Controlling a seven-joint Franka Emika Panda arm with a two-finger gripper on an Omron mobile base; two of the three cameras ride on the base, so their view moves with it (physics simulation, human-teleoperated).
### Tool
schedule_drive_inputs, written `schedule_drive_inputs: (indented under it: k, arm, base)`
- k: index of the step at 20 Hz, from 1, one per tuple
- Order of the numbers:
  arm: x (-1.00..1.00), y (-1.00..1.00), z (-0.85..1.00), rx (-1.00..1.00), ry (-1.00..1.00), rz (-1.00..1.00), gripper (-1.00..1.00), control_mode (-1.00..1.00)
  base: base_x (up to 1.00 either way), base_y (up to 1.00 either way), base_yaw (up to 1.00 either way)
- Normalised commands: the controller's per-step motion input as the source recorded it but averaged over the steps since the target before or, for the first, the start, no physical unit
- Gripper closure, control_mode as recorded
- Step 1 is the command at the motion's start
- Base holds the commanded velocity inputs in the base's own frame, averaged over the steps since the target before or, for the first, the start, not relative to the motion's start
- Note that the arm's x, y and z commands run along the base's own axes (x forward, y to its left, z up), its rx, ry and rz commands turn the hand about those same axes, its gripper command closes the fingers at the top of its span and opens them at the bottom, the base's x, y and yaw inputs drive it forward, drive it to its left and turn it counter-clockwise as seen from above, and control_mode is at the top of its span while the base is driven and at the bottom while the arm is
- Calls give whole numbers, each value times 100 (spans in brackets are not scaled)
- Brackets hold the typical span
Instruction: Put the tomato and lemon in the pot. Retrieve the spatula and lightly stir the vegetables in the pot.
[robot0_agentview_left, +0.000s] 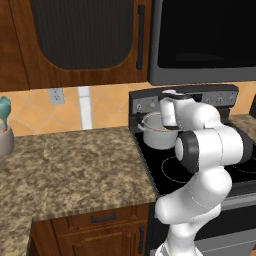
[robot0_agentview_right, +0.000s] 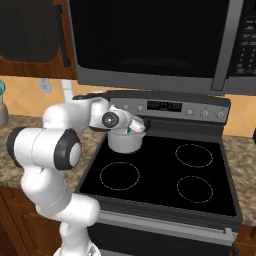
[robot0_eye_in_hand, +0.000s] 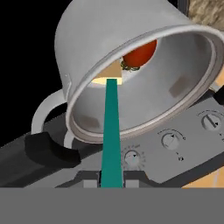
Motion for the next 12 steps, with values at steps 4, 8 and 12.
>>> schedule_drive_inputs:
  k: [4,8,12]
  arm:
    - [43,0,-13,10,12,0,100,-100]
    - [4,31,0,9,3,3,100,-100]
    - [0,60,1,12,-2,10,100,-100]
  base:
    - [0,0,0]
    - [0,0,0]
    - [0,0,0]
